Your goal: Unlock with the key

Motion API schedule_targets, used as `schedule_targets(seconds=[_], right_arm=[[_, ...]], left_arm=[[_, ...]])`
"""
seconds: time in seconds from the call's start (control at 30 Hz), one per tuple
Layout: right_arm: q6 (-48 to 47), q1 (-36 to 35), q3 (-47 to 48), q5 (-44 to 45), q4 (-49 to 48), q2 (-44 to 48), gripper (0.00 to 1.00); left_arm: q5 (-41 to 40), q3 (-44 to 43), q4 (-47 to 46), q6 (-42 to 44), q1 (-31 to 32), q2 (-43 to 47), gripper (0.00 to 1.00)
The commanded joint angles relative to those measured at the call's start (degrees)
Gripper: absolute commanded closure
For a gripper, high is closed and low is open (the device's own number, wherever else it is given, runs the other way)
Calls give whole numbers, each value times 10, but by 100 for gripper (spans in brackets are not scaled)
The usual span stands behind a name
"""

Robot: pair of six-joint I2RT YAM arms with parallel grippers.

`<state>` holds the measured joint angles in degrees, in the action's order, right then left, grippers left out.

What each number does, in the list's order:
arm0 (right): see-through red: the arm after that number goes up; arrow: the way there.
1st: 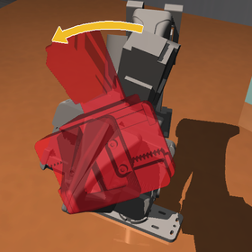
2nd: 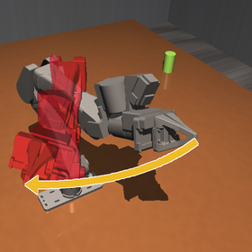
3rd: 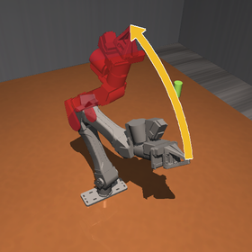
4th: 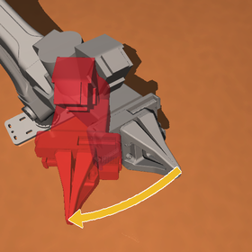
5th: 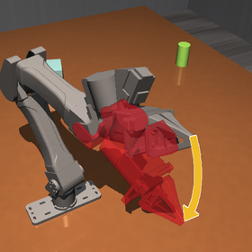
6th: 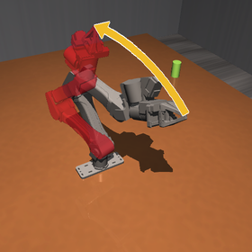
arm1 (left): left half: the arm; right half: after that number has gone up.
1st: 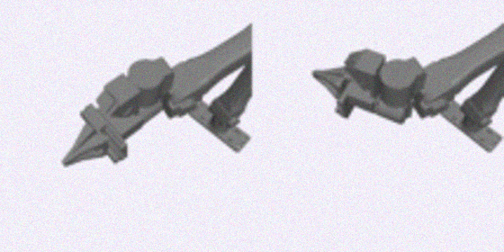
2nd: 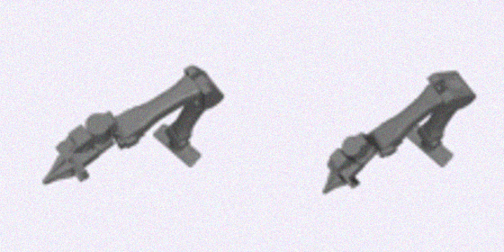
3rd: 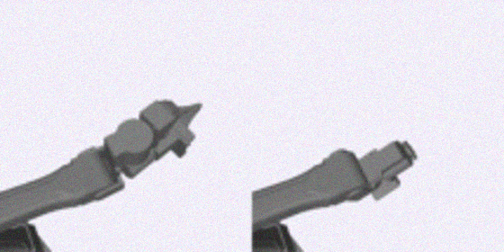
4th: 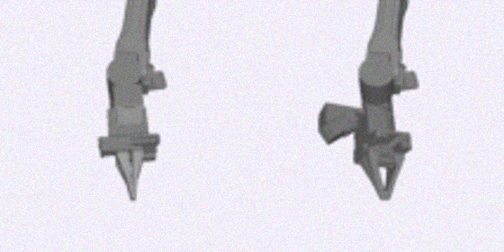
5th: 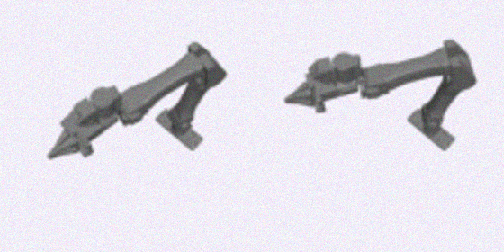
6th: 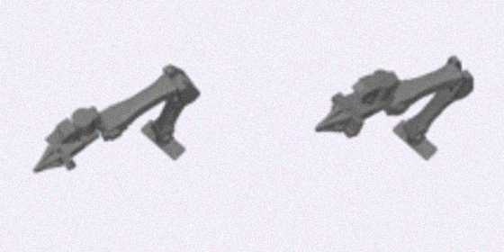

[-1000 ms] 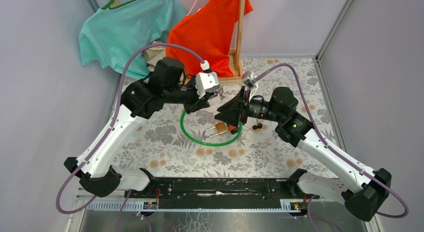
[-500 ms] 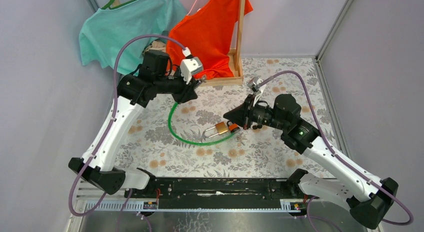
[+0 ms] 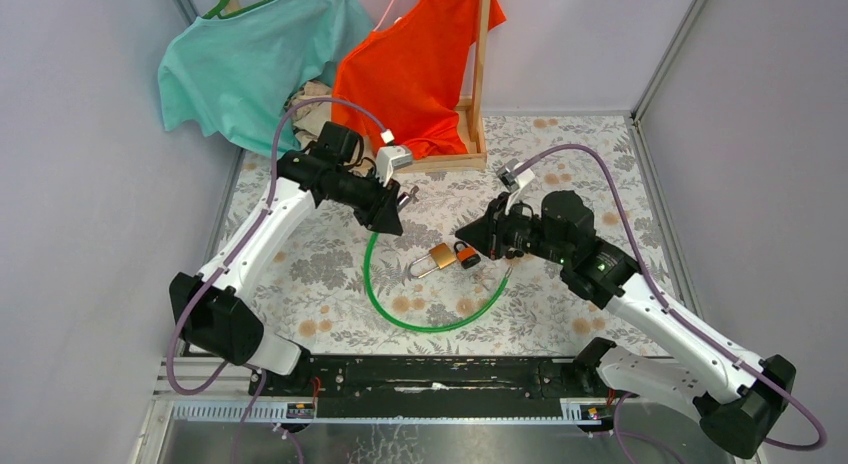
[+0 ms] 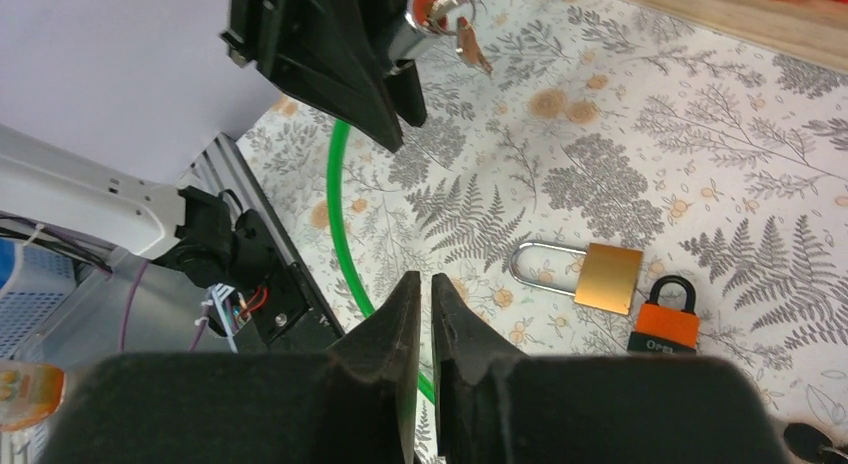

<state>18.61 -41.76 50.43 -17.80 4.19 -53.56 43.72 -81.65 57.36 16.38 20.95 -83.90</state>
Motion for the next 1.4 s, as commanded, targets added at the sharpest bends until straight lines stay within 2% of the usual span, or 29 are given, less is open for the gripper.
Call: schedule_targets(seconds=[0.0, 0.1, 0.23, 0.37, 0.63, 0.8, 0.9, 0.93, 0.97, 1.03, 1.23, 1.37], right_arm=[[-23, -5, 2, 34, -2, -10, 85], [-30, -5, -5, 44, 3, -18, 80], [-36, -5, -13, 50, 11, -40, 79], [-23, -5, -64, 46, -23, -56, 78], [31, -8, -171, 22, -109, -88, 79], [36, -13, -194, 39, -110, -118, 82], [44, -13, -213, 60, -111, -128, 84], [46, -13, -223, 66, -116, -130, 84], [50, -13, -231, 74, -120, -131, 84], [49, -14, -238, 97, -122, -132, 75], [28, -14, -204, 181, -83, -147, 63], [6, -15, -177, 201, -73, -187, 62]], left_arm=[[40, -32, 16, 85, 1, -6, 100], [22, -10, 7, 130, 2, -9, 100], [29, 15, -25, 130, 6, -31, 100], [23, 15, -41, 140, 32, -57, 100], [4, 13, -99, 136, 69, -82, 100], [-3, 13, -126, 118, 68, -93, 100], [-19, 42, -172, 98, 62, -87, 100], [-19, 51, -187, 89, 60, -86, 95], [-17, 59, -198, 84, 58, -87, 90], [-10, 70, -218, 76, 58, -92, 83], [-35, 91, -272, 33, 46, -111, 82], [-64, 125, -314, 9, 24, -113, 80]])
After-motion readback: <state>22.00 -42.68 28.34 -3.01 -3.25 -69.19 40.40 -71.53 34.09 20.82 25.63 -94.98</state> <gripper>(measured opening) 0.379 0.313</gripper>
